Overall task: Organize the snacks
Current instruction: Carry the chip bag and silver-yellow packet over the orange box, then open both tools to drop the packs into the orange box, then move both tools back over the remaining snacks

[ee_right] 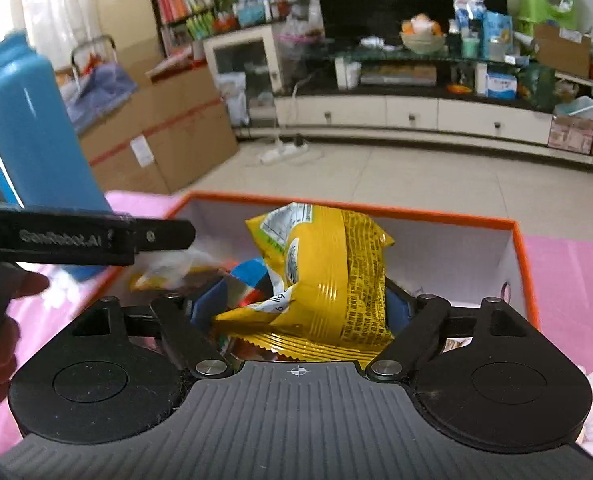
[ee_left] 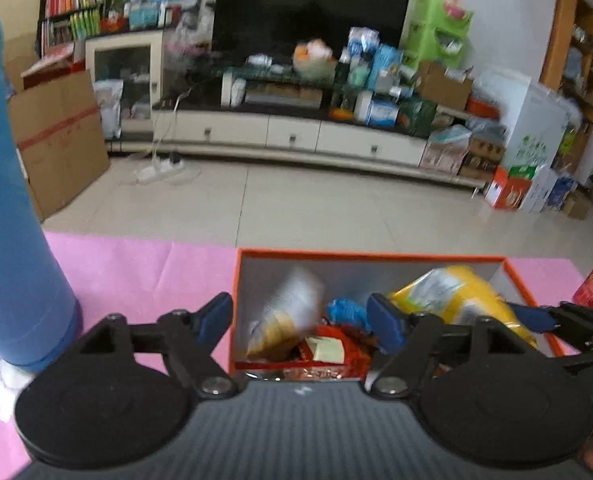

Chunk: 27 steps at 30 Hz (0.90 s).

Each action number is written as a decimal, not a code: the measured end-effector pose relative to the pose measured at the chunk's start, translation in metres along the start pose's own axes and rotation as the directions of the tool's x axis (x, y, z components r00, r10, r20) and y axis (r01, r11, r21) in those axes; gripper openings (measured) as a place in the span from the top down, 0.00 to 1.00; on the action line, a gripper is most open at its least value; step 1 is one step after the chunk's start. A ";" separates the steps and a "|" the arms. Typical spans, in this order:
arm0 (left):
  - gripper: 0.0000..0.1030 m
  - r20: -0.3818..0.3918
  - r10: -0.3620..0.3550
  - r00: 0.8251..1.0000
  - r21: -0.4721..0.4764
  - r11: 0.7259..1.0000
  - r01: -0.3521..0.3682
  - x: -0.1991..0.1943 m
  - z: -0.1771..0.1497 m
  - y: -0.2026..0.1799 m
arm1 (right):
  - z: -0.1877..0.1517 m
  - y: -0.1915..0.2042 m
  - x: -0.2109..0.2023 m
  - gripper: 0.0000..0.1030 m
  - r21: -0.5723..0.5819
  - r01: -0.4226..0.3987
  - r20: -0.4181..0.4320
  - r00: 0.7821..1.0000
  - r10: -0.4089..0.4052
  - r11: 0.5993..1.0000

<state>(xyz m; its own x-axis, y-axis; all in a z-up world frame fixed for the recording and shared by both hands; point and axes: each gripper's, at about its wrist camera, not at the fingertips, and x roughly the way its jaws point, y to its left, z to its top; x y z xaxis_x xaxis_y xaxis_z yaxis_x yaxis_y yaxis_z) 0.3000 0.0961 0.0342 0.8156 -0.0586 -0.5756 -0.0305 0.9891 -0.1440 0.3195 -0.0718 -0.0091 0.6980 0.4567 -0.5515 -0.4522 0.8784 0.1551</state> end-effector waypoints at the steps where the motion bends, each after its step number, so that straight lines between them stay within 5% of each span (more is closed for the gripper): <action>1: 0.24 0.014 0.000 1.000 -0.001 1.000 0.000 -0.007 -0.002 0.000 | 0.000 -0.001 -0.011 0.26 0.008 -0.008 0.030 1.000 0.008 1.000; 3: 0.21 0.026 -0.015 1.000 -0.010 1.000 0.015 -0.024 -0.010 0.000 | -0.005 0.000 -0.037 0.17 0.006 -0.004 0.083 0.997 0.004 1.000; 8: 0.10 0.008 -0.039 0.999 -0.019 0.999 0.040 -0.067 -0.048 -0.012 | -0.032 0.003 -0.095 0.15 0.059 -0.012 0.107 0.994 0.006 0.998; 15: 0.09 -0.104 -0.018 0.994 -0.015 1.000 0.016 -0.111 -0.126 -0.027 | -0.112 0.001 -0.147 0.12 0.162 0.040 -0.025 0.999 -0.036 0.986; 21: 0.09 -0.240 -0.007 0.971 -0.058 0.998 -0.007 -0.135 -0.195 -0.024 | -0.178 -0.014 -0.173 0.12 0.306 0.084 -0.126 0.991 -0.047 0.948; 27: 0.09 -0.264 0.025 0.964 -0.058 0.997 -0.042 -0.136 -0.201 -0.017 | -0.212 -0.026 -0.188 0.12 0.340 0.124 -0.174 0.982 -0.068 0.932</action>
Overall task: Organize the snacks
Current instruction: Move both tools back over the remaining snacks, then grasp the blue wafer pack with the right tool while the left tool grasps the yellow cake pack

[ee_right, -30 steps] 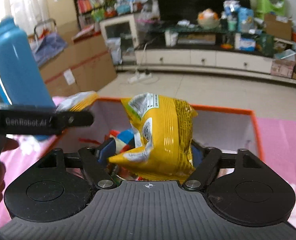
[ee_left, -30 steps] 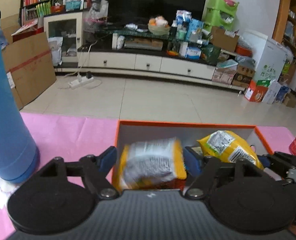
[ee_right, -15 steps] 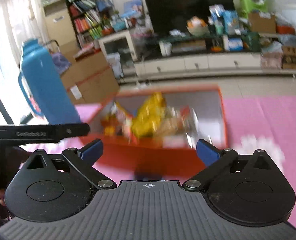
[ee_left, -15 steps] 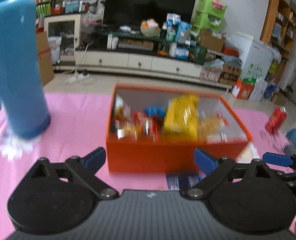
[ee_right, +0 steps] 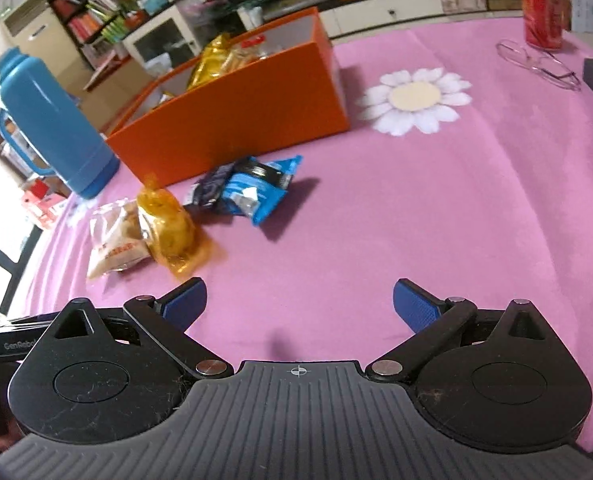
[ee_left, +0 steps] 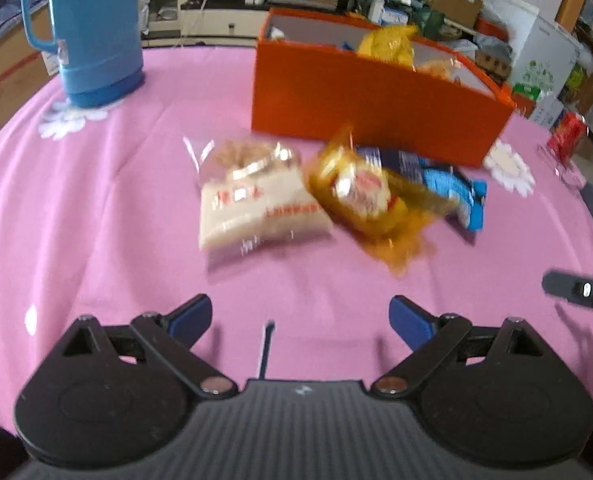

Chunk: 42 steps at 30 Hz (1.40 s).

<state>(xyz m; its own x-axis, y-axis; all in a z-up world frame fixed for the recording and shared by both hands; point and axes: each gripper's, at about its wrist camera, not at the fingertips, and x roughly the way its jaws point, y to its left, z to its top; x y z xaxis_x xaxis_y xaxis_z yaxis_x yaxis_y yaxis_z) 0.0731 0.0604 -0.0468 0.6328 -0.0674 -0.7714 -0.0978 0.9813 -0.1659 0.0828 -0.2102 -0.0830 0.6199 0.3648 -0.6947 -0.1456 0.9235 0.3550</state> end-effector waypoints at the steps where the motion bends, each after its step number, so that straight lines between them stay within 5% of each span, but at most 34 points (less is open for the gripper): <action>1: 0.09 0.011 -0.010 1.000 -0.005 1.000 0.010 -0.001 0.005 0.000 | 0.000 -0.001 0.000 0.12 0.006 0.003 0.002 1.000 -0.003 1.000; 9: 0.10 0.064 -0.043 0.997 0.040 0.998 0.041 0.039 0.067 -0.033 | 0.007 -0.002 0.013 0.12 0.028 -0.017 -0.014 1.000 0.017 0.999; 11: 0.26 0.059 -0.029 0.998 0.067 0.997 0.025 0.052 0.071 -0.040 | 0.007 -0.002 0.014 0.12 0.020 -0.017 -0.019 1.000 0.017 1.000; 13: 0.52 0.049 -0.044 0.998 0.083 0.996 0.040 0.056 0.070 -0.040 | 0.007 -0.005 0.013 0.12 0.021 -0.011 -0.019 1.000 0.012 1.000; 16: 0.59 0.037 -0.099 0.994 0.105 0.990 0.094 0.051 0.060 -0.038 | 0.008 -0.014 0.012 0.11 0.044 -0.005 -0.014 1.000 0.006 0.999; 23: 0.58 -0.082 -0.173 0.982 0.086 0.980 0.180 0.033 0.016 -0.028 | 0.007 -0.017 0.012 0.11 0.076 -0.013 -0.020 1.000 0.015 0.997; 29: 0.57 -0.086 -0.116 0.990 0.150 0.980 0.128 0.013 -0.016 -0.026 | 0.010 0.000 0.013 0.11 0.021 -0.026 -0.023 0.999 0.027 0.999; 35: 0.47 -0.043 -0.140 0.989 0.057 0.988 0.142 0.005 -0.008 -0.007 | 0.049 0.037 0.036 0.11 -0.203 -0.046 0.014 0.999 0.050 0.978; 42: 0.46 -0.016 -0.165 0.986 0.032 0.986 0.165 0.004 -0.001 0.000 | 0.089 0.071 0.102 0.13 -0.522 -0.013 -0.035 0.999 -0.005 0.853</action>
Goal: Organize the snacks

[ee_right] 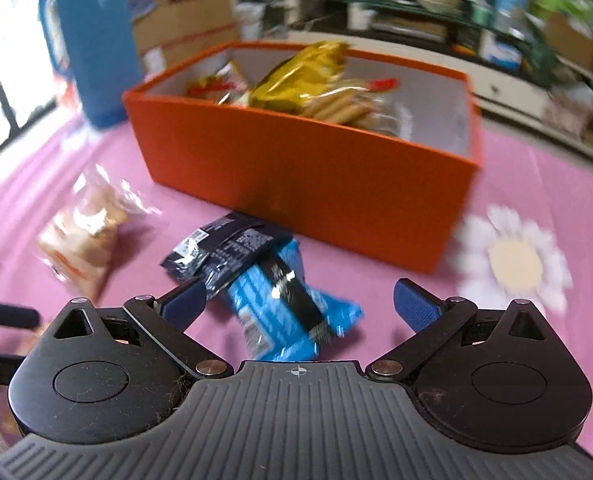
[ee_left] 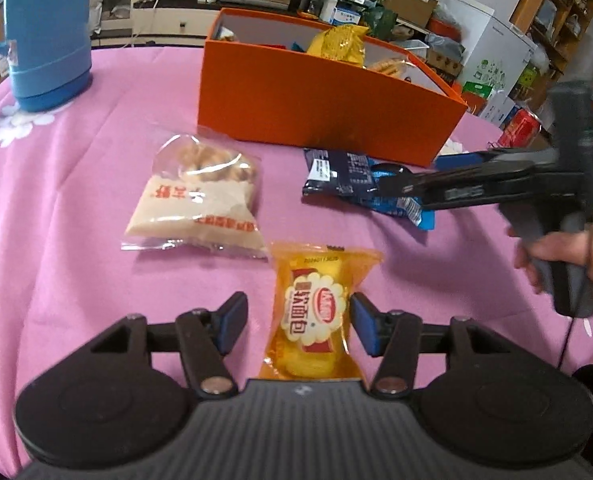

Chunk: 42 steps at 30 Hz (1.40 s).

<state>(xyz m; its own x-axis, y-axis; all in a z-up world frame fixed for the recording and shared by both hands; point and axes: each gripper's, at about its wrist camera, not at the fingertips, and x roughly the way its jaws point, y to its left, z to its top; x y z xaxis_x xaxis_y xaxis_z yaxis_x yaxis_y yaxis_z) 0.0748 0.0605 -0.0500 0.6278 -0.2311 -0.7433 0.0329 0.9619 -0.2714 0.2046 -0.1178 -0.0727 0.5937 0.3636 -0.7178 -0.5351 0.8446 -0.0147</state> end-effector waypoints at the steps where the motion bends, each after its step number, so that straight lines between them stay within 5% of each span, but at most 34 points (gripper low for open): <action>1: 0.44 0.000 -0.001 1.000 -0.002 1.000 0.001 0.000 0.000 0.000 | 0.002 0.003 0.008 0.19 -0.029 -0.013 -0.012 1.000 0.013 0.999; 3: 0.40 -0.003 0.003 1.000 -0.003 1.000 -0.003 0.003 0.001 0.001 | 0.004 0.004 0.020 0.29 -0.022 -0.066 -0.031 0.997 0.065 0.998; 5: 0.38 -0.008 0.007 1.000 -0.005 1.000 -0.007 0.004 0.001 0.002 | 0.002 -0.001 0.026 0.52 0.059 -0.129 -0.038 0.991 0.131 0.990; 19: 0.29 -0.022 0.014 1.000 0.049 0.999 -0.013 -0.005 -0.016 -0.007 | -0.073 0.017 -0.045 0.56 0.192 -0.004 -0.053 0.998 0.015 0.981; 21: 0.29 -0.012 0.016 1.000 0.074 0.997 -0.015 -0.007 -0.016 -0.010 | -0.084 0.020 -0.057 0.54 0.204 0.014 -0.062 0.998 -0.002 0.979; 28: 0.23 -0.017 0.028 0.999 0.104 0.994 -0.026 0.007 -0.010 -0.017 | -0.101 0.003 -0.086 0.22 0.354 0.004 -0.032 0.999 0.008 0.935; 42: 0.19 -0.042 0.069 0.997 0.121 0.991 -0.063 0.032 -0.007 -0.022 | -0.098 0.031 -0.055 0.10 0.229 0.043 -0.054 0.998 -0.031 0.972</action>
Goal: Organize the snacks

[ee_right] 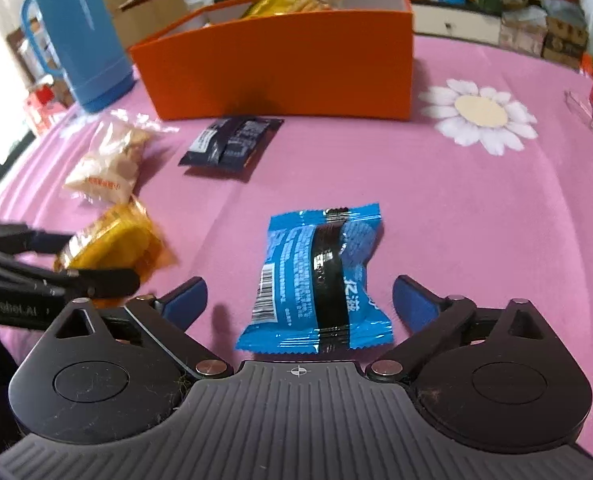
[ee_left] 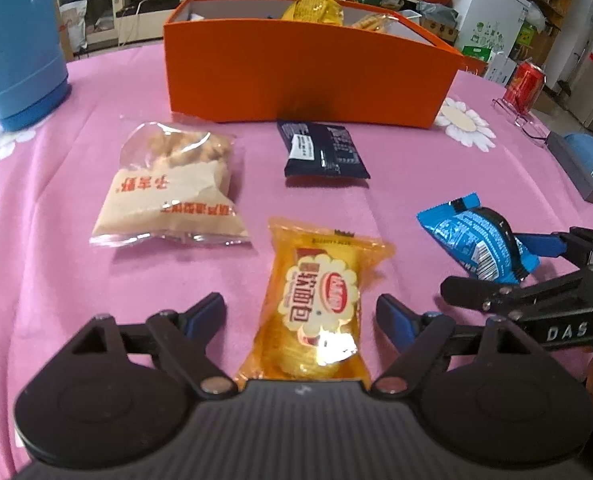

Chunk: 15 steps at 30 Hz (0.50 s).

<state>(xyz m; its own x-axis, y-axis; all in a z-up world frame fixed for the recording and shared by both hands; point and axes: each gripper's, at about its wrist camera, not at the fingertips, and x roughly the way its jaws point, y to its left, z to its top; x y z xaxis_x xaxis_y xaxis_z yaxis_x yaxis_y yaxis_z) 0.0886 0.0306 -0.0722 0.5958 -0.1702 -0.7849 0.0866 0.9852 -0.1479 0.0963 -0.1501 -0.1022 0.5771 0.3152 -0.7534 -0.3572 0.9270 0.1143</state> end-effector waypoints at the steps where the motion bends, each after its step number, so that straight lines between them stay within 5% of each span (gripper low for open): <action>1: 0.18 0.001 0.001 1.000 0.002 1.000 -0.001 0.000 0.000 -0.001 | -0.002 0.002 0.001 0.10 -0.010 0.007 0.002 1.000 -0.007 1.000; 8: 0.17 -0.006 -0.001 1.000 -0.014 1.000 0.001 -0.001 0.000 0.000 | -0.003 0.013 0.007 0.10 -0.084 0.084 -0.007 0.996 -0.085 0.993; 15: 0.12 -0.010 0.006 1.000 -0.013 1.000 -0.006 -0.002 -0.003 0.000 | 0.001 0.003 -0.001 0.12 0.010 0.045 -0.020 0.999 -0.045 0.999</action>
<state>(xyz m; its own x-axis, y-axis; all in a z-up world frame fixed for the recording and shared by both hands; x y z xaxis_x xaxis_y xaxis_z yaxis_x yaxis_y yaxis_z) 0.0852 0.0310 -0.0729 0.5886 -0.1645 -0.7915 0.0729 0.9859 -0.1507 0.0952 -0.1477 -0.1009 0.5775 0.2693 -0.7707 -0.3234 0.9423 0.0869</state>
